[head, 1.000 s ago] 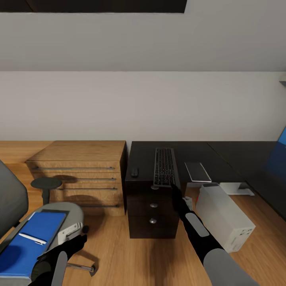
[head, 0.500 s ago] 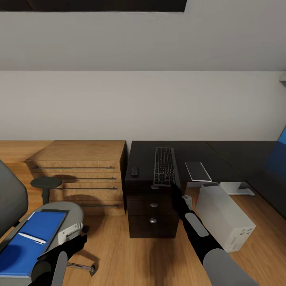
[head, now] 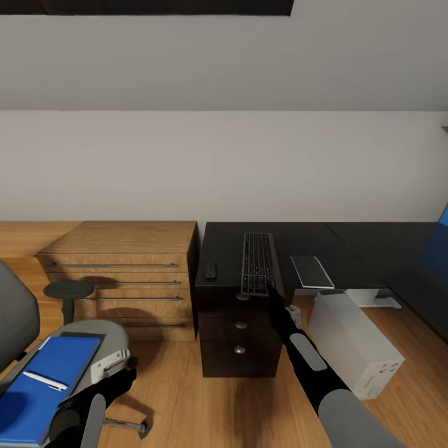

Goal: In the bedroom, organize the workspace by keeping the computer under the desk, ensuring the monitor is on the desk, placing the keyboard on the desk next to the monitor, placing the mouse on the desk next to the keyboard, moving the folder from the swivel chair onto the desk next to the mouse, stacking the notebook on top of the folder with the pen on top of the notebook, and positioning the swivel chair next to the desk.

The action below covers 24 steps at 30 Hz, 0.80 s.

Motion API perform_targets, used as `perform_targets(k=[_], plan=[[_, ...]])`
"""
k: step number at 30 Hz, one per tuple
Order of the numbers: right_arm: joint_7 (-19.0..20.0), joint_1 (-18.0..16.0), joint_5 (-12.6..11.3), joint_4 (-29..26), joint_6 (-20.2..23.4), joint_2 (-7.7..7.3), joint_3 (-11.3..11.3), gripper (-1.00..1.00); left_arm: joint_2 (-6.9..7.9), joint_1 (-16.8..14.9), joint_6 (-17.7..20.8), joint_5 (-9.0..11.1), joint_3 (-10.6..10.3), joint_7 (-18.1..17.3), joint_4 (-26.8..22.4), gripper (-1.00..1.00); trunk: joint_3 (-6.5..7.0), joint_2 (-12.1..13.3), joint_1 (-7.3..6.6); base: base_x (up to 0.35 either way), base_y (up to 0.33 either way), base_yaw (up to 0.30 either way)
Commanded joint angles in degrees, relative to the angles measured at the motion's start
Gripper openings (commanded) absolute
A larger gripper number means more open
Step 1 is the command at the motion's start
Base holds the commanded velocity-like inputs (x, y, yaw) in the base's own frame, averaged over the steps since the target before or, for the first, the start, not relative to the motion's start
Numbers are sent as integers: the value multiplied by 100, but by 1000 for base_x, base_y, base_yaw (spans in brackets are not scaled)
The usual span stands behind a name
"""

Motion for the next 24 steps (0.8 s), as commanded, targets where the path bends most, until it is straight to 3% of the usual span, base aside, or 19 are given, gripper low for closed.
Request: perform_targets(k=[1, 24], plan=[[21, -4, -60, 3, -2, -1, 13, 100, -4, -4, 20, 61, 7, 41, -6, 100, -5, -3, 0, 36, 0, 0], [22, -4, -60, 12, -2, 4, 13, 100, 0, -4, 20, 61, 11, 41, -6, 100, -5, -3, 0, 73, 0, 0]])
